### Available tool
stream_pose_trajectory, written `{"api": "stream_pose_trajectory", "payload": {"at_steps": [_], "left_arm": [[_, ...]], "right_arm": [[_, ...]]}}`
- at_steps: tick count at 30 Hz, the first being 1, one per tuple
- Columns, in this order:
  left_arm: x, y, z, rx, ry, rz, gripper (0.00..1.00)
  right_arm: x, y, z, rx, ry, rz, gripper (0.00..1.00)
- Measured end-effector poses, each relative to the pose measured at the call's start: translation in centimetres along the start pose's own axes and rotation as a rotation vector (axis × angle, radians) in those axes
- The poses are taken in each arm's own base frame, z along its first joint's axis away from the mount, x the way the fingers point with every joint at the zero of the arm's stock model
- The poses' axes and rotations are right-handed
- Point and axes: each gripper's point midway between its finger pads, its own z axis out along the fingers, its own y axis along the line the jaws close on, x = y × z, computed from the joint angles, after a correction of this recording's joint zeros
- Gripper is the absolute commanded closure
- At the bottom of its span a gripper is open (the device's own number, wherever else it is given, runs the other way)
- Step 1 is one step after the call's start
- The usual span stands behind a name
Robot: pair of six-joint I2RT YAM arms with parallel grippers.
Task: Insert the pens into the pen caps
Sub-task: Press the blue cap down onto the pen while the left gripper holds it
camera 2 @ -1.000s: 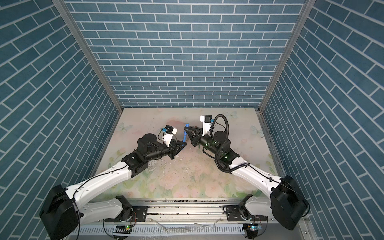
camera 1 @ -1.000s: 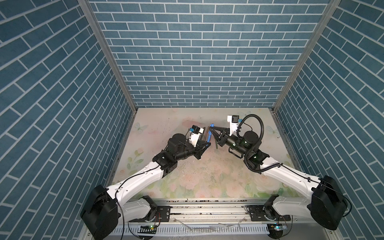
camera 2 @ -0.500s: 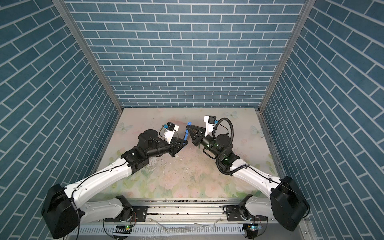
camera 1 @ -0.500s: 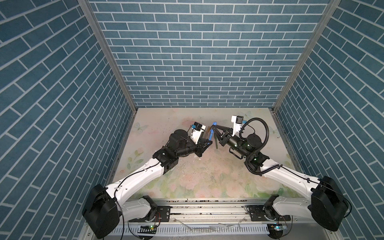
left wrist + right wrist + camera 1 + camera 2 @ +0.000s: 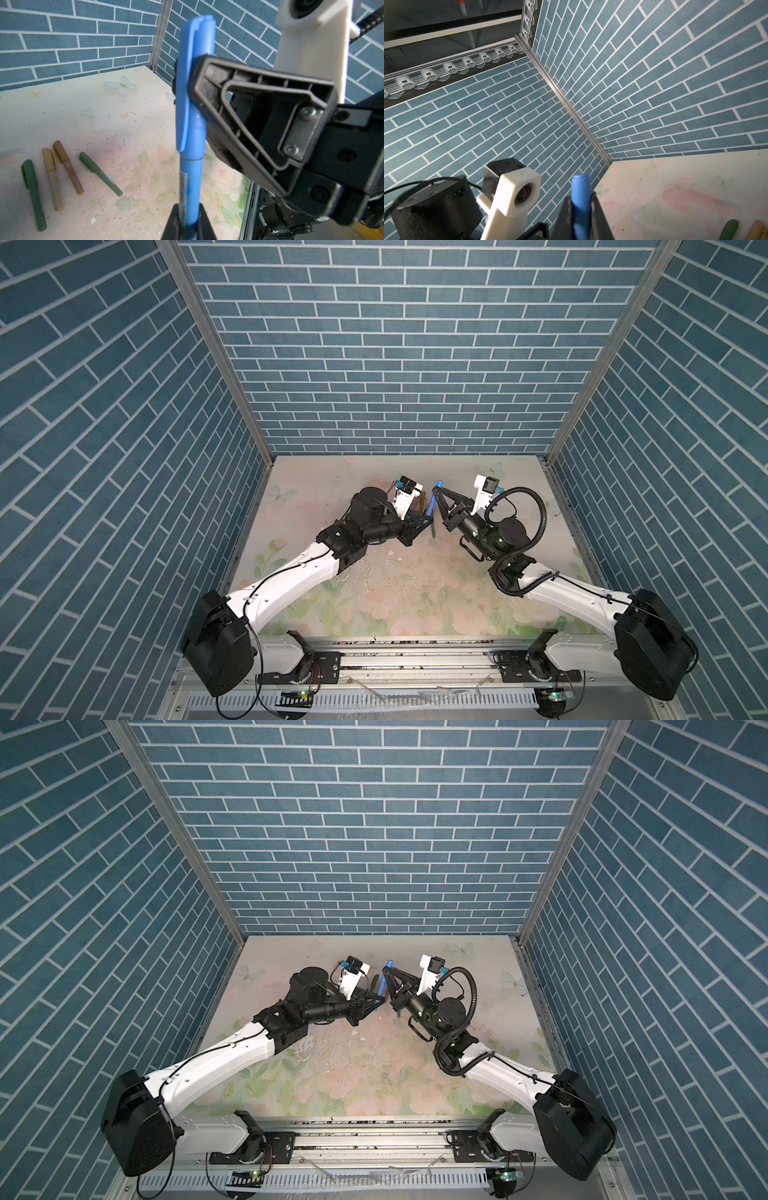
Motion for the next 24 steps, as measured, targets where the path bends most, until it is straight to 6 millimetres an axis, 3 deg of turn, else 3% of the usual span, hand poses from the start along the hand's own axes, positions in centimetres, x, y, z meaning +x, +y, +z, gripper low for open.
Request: {"api": "stream_pose_trajectory", "payload": {"at_steps": [5,13,15,19,24], "left_arm": [[-0.9,-0.5,0.4,0.02,0.009,-0.001,1.0],[-0.3,-1.2,0.0,0.062,0.032,0.013,1.0],[0.0,-1.5,-0.8,0.069,0.013,0.036,1.0],[-2.3,-0.3,-3.3,0.003,-0.122,0.091,1.0],[-3.4,-0.4,-4.5,-0.013,-0.196,0.138,1.0]], "right_arm": [[-0.8,-0.1,-0.1,0.006,-0.043,0.002,0.91],[-1.8,1.2,-0.6,0.032,0.006,-0.027,0.83],[-1.5,2.1,-0.8,0.04,0.059,-0.051,0.76],[0.4,3.6,-1.4,0.045,0.211,-0.111,0.64],[-1.5,5.8,-1.2,0.039,0.266,-0.188,0.6]]}}
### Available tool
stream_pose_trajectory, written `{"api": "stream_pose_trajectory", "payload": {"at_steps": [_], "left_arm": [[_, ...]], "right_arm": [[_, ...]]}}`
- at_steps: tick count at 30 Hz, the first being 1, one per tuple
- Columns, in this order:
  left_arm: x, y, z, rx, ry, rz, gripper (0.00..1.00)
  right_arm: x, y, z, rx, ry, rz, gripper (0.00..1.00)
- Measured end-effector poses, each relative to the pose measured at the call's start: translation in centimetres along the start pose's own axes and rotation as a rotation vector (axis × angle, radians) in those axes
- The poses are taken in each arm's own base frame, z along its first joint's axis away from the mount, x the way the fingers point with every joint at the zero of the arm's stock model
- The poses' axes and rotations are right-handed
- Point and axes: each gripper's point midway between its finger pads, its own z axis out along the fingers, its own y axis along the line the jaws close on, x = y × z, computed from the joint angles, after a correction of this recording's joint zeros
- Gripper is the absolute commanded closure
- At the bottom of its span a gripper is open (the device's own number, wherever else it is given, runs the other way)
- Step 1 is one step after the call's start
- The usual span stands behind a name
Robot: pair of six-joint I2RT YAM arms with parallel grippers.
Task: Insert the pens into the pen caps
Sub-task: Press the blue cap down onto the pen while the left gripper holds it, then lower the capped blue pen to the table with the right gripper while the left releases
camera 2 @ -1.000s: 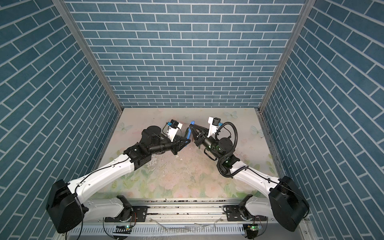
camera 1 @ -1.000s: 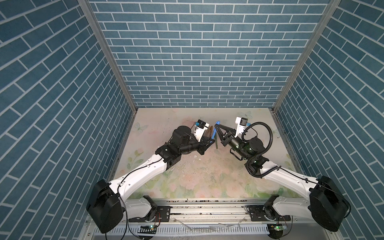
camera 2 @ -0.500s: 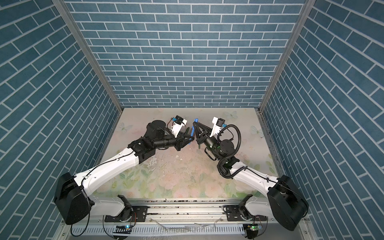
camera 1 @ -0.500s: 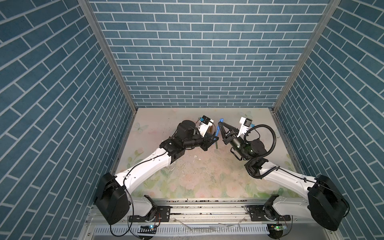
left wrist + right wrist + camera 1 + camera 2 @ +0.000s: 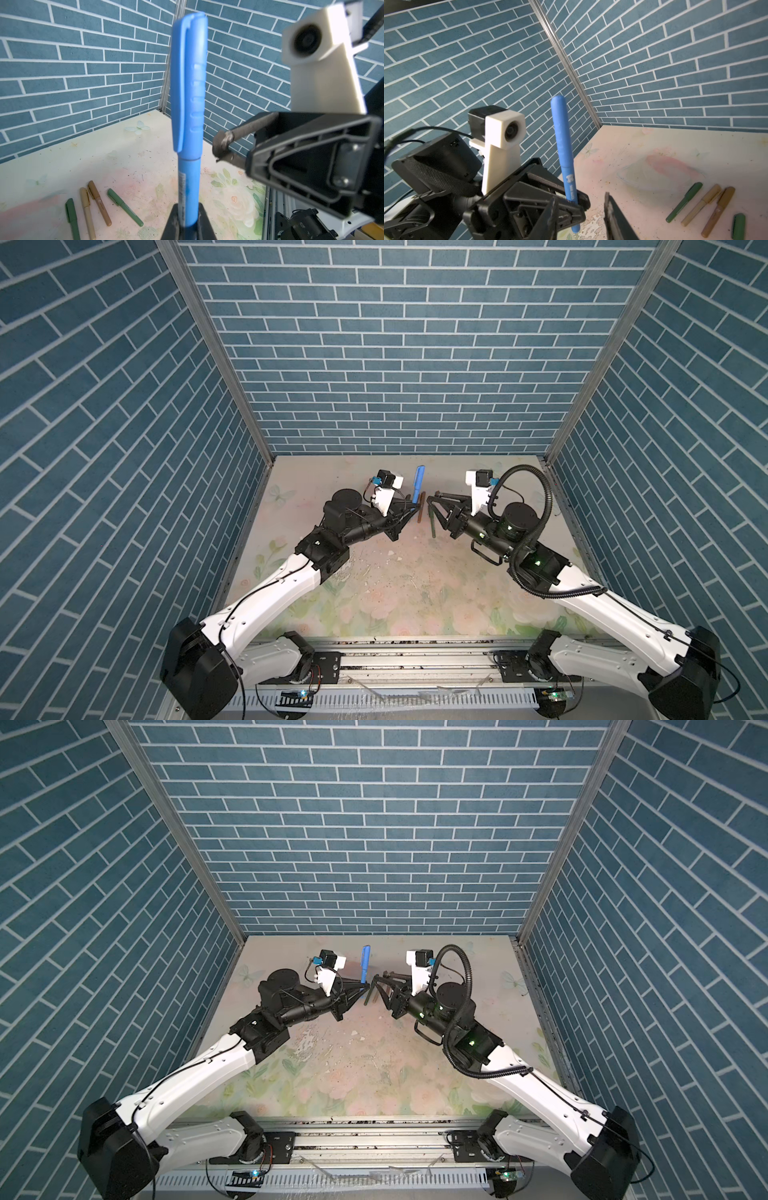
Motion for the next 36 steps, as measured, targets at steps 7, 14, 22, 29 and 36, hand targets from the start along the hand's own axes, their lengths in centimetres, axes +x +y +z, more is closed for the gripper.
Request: {"api": "stream_pose_trajectory", "payload": {"at_steps": [7,14,22,29,36], "left_arm": [[1.1,0.3,0.0,-0.003,0.009,-0.007,1.0],[-0.4,-0.5,-0.7,0.015,-0.041,0.009,1.0],[-0.6,-0.6,-0.8,0.02,-0.048,-0.001,1.0],[-0.6,-0.7,-0.8,0.025,-0.05,-0.012,1.0],[-0.8,-0.5,-0.9,0.012,-0.06,-0.025,0.41]], "right_arm": [[-0.7,1.3,-0.1,-0.023,0.06,-0.052,0.61],[1.3,1.2,2.8,-0.061,0.166,-0.051,0.64],[2.1,1.2,4.1,-0.087,0.176,-0.04,0.79],[1.4,1.7,4.4,-0.112,0.144,-0.046,0.89],[1.4,1.6,4.5,-0.111,0.14,-0.044,0.92]]}}
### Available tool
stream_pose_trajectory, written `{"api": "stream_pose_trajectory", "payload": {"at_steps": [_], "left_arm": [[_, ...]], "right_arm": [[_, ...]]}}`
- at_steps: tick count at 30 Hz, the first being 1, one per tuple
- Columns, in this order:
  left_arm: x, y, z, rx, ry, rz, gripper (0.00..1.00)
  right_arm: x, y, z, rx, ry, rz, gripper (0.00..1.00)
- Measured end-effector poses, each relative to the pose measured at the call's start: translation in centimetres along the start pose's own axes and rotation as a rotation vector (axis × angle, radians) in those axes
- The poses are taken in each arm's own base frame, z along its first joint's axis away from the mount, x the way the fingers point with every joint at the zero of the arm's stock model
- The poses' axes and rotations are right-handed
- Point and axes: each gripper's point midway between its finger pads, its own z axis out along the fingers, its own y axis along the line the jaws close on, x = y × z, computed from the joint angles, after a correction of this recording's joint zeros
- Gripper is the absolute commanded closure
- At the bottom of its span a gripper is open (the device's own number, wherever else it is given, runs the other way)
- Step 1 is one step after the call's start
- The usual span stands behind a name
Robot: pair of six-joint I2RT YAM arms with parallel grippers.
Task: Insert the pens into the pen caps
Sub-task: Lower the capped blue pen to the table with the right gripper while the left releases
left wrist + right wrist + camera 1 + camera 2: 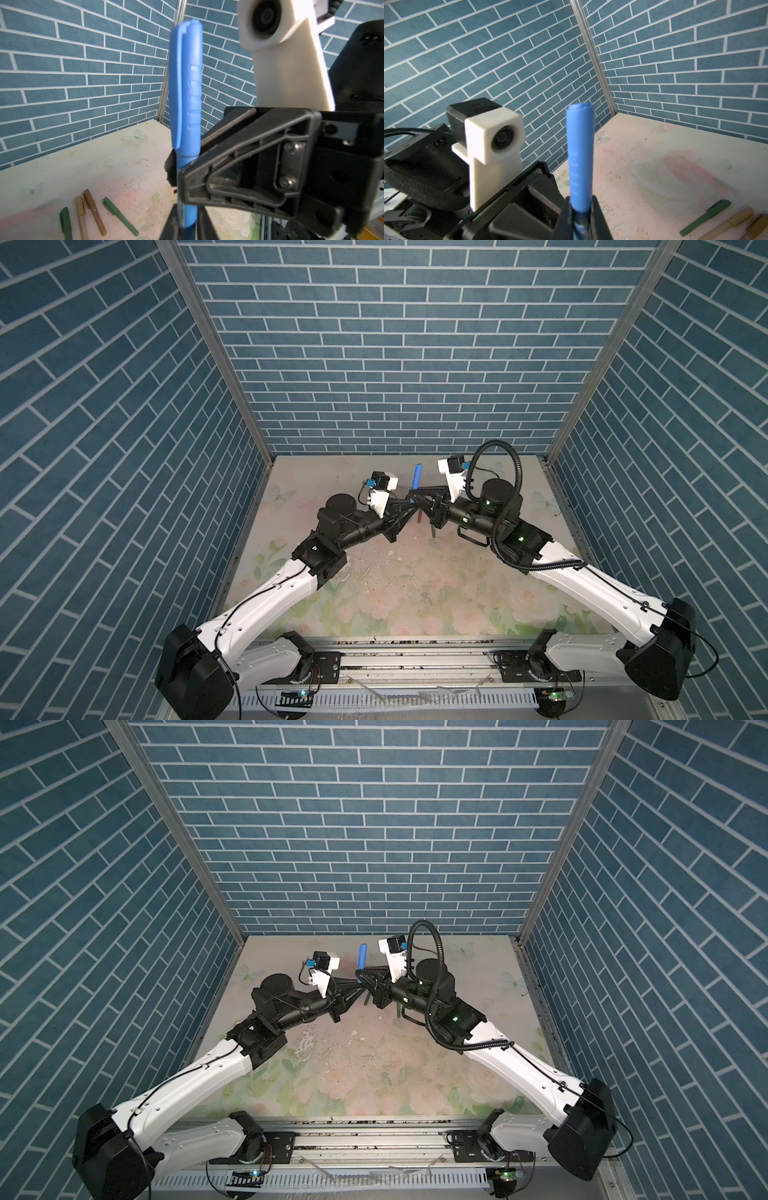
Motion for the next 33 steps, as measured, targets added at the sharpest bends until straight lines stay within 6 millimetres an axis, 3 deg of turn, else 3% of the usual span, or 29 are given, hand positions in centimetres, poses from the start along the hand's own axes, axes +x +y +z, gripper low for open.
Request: {"api": "stream_pose_trajectory", "payload": {"at_steps": [2,4,8,12,14,17,19,21,24,27,30,33], "left_arm": [[0.0,0.2,-0.1,-0.013,-0.005,0.001,0.17],[0.0,0.5,-0.4,-0.038,-0.012,-0.002,0.02],[-0.3,1.1,-1.2,-0.094,-0.033,0.0,0.0],[-1.5,1.8,-2.6,-0.171,-0.088,0.011,0.01],[-2.2,2.3,-3.6,-0.22,-0.122,0.015,0.0],[-3.2,3.3,-5.1,-0.313,-0.175,0.017,0.0],[-3.9,3.9,-6.2,-0.372,-0.209,0.011,0.0],[-4.3,4.6,-7.0,-0.427,-0.236,0.005,0.0],[-4.3,5.4,-7.5,-0.478,-0.242,-0.004,0.01],[-3.8,5.9,-7.5,-0.505,-0.226,-0.012,0.0],[-3.4,6.2,-7.4,-0.515,-0.214,-0.017,0.0],[-3.2,6.3,-7.3,-0.517,-0.208,-0.018,0.0]], "right_arm": [[0.0,-0.1,0.0,0.005,-0.002,-0.001,0.92],[0.0,-0.3,0.0,0.016,-0.004,-0.001,0.92],[-1.2,-0.7,0.0,0.058,-0.009,-0.011,0.92],[-4.6,-1.4,0.2,0.119,-0.049,-0.029,0.92],[-6.1,-3.0,-0.1,0.168,-0.062,-0.024,0.92],[-6.7,-7.6,-0.6,0.284,-0.046,0.013,0.92],[-5.2,-11.4,-0.7,0.37,0.01,0.059,0.92],[-1.9,-16.1,-0.8,0.471,0.11,0.136,0.91],[4.3,-22.3,-1.1,0.589,0.289,0.255,0.91],[11.1,-27.3,-1.7,0.686,0.475,0.379,0.91],[16.8,-30.1,-1.9,0.738,0.631,0.475,0.91],[20.8,-31.3,-1.8,0.756,0.733,0.534,0.9]]}}
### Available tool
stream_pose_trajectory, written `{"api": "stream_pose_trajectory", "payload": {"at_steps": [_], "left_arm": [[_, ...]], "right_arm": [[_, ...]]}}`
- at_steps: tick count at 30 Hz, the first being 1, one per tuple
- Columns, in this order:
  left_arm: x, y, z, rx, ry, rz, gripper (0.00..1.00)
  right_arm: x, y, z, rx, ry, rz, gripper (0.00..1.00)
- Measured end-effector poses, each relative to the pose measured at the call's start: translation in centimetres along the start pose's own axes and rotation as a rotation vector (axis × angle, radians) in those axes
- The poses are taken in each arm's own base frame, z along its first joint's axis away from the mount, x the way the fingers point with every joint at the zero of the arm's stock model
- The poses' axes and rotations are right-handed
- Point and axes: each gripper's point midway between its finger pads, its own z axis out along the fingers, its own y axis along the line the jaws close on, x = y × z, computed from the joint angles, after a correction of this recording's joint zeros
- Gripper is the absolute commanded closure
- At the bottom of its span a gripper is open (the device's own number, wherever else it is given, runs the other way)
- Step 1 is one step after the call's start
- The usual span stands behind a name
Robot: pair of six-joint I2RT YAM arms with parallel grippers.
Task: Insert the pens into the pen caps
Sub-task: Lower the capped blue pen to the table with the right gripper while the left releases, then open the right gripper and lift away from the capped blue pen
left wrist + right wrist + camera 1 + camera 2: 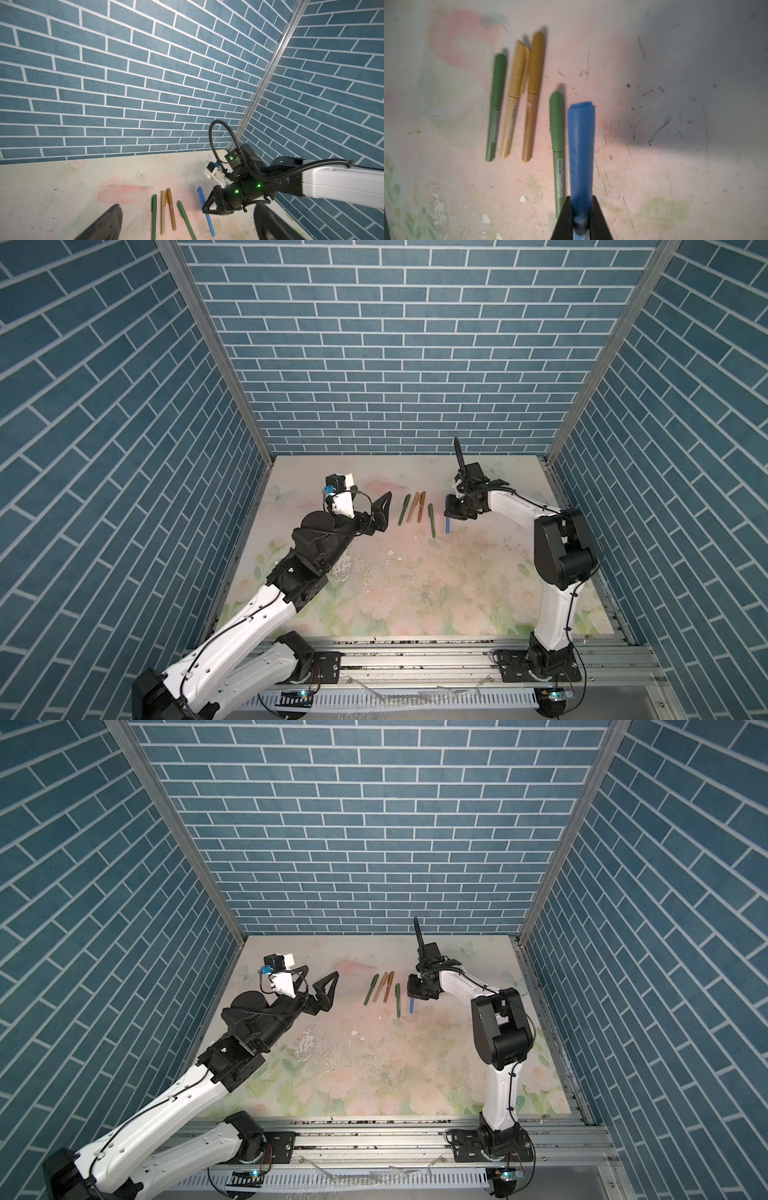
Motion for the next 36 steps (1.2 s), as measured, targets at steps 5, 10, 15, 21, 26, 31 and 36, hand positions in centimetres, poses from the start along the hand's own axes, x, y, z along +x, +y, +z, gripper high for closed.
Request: {"api": "stream_pose_trajectory", "payload": {"at_steps": [5,10,15,21,26,31,36], "left_arm": [[0.2,0.0,0.1,-0.001,0.008,0.001,0.0],[0.3,0.0,0.1,0.001,0.011,0.001,0.0],[0.5,0.0,0.2,-0.001,0.017,0.002,0.0],[0.6,0.0,0.3,0.001,0.022,0.003,0.0],[0.9,0.1,0.3,-0.003,0.031,0.012,0.0],[1.1,0.2,0.5,-0.02,0.076,0.063,0.01],[-2.9,0.0,0.8,-0.085,0.1,0.159,0.01]], "right_arm": [[1.4,-1.0,2.2,0.025,0.083,0.022,0.83],[0.5,-0.7,2.6,0.024,0.081,0.022,0.72],[0.8,-0.5,2.7,0.03,0.096,0.02,0.68],[0.6,0.2,1.5,0.017,0.083,0.011,0.67],[-1.0,2.3,-2.9,-0.027,-0.013,-0.018,0.65],[-1.5,4.4,-9.7,-0.087,-0.161,-0.062,0.58],[0.1,5.1,-16.1,-0.128,-0.299,-0.108,0.46]]}}
